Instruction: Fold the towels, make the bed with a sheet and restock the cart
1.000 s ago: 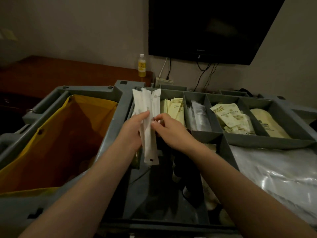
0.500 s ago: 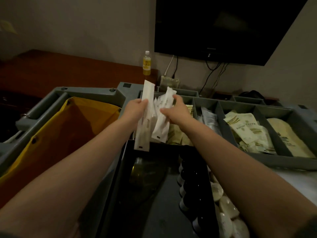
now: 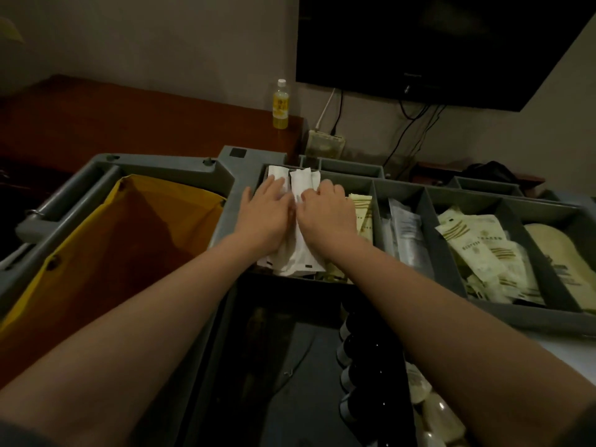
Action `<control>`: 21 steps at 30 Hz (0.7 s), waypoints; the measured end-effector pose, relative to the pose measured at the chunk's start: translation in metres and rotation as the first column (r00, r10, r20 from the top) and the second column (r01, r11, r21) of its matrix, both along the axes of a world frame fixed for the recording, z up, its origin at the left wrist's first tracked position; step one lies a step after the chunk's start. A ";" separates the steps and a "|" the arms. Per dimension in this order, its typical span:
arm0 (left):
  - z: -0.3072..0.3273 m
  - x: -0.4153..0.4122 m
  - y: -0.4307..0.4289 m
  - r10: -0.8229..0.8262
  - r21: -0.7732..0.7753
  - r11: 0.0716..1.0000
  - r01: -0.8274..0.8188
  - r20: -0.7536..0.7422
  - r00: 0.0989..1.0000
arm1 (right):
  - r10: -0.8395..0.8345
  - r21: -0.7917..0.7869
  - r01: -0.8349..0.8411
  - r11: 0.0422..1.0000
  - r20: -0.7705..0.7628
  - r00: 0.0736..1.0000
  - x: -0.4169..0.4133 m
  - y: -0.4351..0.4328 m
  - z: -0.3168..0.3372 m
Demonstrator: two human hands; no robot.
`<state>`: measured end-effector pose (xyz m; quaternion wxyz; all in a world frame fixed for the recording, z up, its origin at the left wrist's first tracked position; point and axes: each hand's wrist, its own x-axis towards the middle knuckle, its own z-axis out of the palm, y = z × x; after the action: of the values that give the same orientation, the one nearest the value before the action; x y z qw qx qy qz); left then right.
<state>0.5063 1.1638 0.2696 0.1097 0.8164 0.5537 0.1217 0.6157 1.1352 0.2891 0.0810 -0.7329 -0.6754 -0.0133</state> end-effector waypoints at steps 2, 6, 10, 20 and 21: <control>-0.002 -0.008 0.003 -0.053 -0.022 0.998 0.051 -0.124 0.991 | 0.058 -0.007 -0.058 0.998 0.021 0.998 0.002 0.000 -0.005; -0.008 -0.010 0.002 -0.121 -0.058 0.992 0.110 -0.251 0.960 | 0.044 -0.194 -0.047 0.980 -0.018 0.999 -0.001 0.004 -0.012; -0.006 -0.015 0.006 -0.168 -0.082 0.985 0.149 -0.345 0.923 | -0.038 -0.264 0.030 0.964 -0.026 0.999 -0.008 0.008 -0.017; 0.002 -0.017 0.007 -0.170 -0.069 0.985 0.156 -0.356 0.919 | 0.024 -0.374 0.065 0.925 0.227 0.974 -0.017 0.004 0.013; 0.002 -0.018 0.004 -0.154 -0.056 0.988 0.144 -0.348 0.925 | 0.029 -0.383 0.062 0.922 0.227 0.973 -0.016 0.001 0.012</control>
<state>0.4879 1.1674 0.2719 0.0300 0.8630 0.5025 -0.0428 0.5997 1.1365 0.3013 -0.1438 -0.7336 -0.6633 0.0355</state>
